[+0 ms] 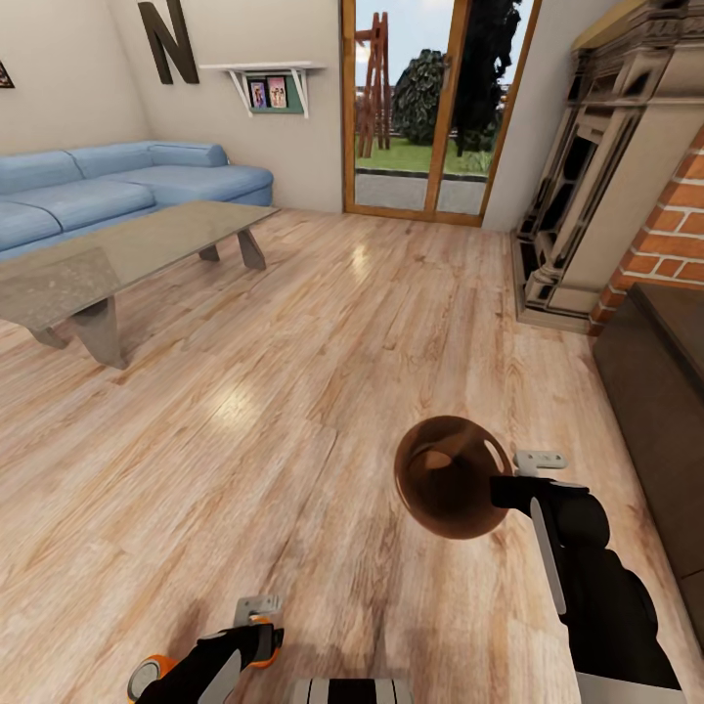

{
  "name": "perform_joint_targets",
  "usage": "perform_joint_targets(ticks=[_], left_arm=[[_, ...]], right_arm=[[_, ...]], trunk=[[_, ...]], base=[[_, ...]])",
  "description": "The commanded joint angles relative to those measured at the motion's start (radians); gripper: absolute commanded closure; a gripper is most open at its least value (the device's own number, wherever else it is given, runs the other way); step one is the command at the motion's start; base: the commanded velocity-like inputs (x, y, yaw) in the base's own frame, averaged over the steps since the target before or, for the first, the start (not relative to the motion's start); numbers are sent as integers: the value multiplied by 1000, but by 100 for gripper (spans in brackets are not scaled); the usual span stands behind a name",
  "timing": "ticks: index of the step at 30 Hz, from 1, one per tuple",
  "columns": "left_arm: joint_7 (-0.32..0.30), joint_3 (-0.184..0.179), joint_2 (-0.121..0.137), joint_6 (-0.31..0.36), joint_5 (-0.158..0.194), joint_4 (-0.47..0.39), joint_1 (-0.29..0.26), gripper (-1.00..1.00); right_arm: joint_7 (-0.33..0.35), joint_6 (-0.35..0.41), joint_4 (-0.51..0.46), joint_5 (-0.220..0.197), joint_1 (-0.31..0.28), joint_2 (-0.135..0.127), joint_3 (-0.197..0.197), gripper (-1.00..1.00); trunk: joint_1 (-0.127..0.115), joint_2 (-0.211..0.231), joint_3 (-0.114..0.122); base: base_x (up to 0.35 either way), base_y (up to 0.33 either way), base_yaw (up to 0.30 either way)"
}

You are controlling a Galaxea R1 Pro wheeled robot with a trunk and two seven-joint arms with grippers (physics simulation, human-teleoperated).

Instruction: Put the three can of soda from the living room inside the tash can in the kitchen.

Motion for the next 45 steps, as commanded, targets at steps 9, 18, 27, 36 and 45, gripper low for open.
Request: perform_joint_targets(ticks=[9, 18, 27, 36, 45], left_arm=[[0, 0, 0, 0, 0, -2, 0, -100], [0, -1, -1, -1, 0, -2, 0, -100], [0, -1, -1, 0, 1, -5, 0, -100], [0, 0, -1, 0, 0, -7, 0, -100], [0, 0, -1, 0, 0, -7, 0, -100]], right_arm=[[5, 0, 0, -13, -2, 1, -6, 100], [5, 0, -1, -13, -8, 3, -21, 100], [5, 0, 0, -2, -96, 22, -31, 100], [5, 0, 0, 22, -151, 23, -30, 100], [4, 0, 0, 56, -174, 26, -26, 100]], trunk=[[0, 0, 0], [0, 0, 0], [0, 0, 0], [0, 0, 0], [2, -1, -19]], base=[[0, 0, 0], [0, 0, 0], [0, 0, 0], [0, 0, 0], [0, 0, 0]])
